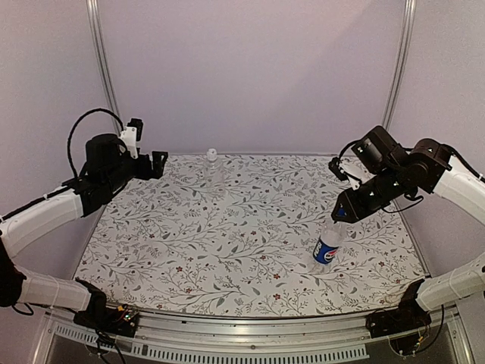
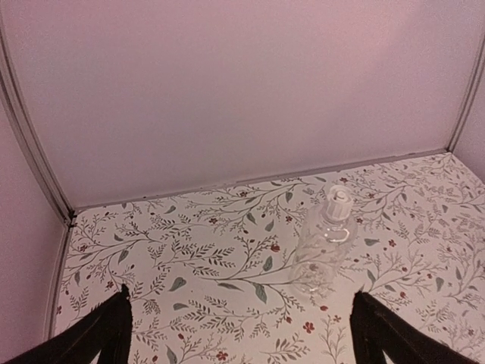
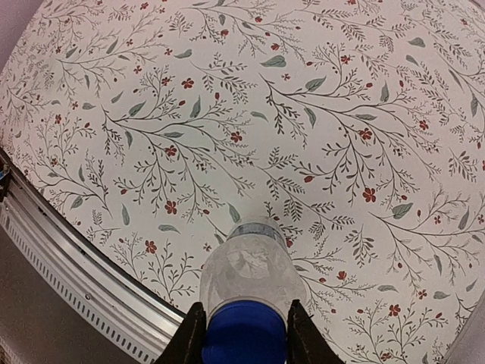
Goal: Unscrew the bottle caps
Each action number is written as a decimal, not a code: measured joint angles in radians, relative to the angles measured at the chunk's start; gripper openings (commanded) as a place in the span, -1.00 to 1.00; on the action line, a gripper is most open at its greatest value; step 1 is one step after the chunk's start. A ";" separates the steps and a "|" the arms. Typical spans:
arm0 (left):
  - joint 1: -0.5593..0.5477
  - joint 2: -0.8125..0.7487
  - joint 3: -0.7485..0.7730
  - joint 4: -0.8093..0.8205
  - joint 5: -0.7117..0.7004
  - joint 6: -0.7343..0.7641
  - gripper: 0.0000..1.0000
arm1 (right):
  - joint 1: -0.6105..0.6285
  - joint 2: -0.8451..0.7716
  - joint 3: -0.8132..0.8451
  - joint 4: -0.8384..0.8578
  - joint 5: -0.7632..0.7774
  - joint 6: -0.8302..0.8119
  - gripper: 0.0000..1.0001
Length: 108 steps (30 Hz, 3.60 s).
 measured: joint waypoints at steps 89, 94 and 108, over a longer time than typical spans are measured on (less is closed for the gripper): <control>-0.457 0.227 -0.010 0.469 0.552 -0.029 -0.21 | 0.016 0.500 0.640 0.619 -0.600 -0.240 0.65; -0.458 0.227 -0.037 0.539 0.587 -0.071 -0.21 | 0.016 0.499 0.617 0.684 -0.661 -0.235 0.55; -0.459 0.250 -0.039 0.593 0.617 -0.119 -0.22 | 0.017 0.499 0.539 0.747 -0.747 -0.215 0.09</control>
